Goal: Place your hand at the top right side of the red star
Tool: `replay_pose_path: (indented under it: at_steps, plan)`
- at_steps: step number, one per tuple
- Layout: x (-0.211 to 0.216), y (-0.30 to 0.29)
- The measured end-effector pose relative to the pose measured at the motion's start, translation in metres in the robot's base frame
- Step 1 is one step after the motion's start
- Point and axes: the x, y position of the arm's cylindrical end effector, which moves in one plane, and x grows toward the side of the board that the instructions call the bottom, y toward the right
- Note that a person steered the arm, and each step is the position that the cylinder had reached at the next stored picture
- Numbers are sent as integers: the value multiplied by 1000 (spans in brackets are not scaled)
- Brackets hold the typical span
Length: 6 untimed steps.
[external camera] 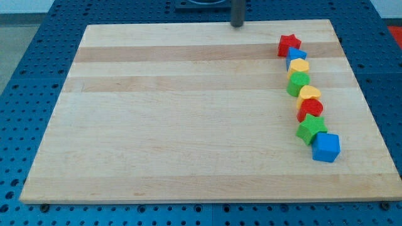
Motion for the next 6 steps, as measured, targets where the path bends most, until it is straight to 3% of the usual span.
replay_pose_path:
  at_steps: [2, 4, 6]
  plan:
    - [8, 89]
    - [55, 123]
    - [74, 143]
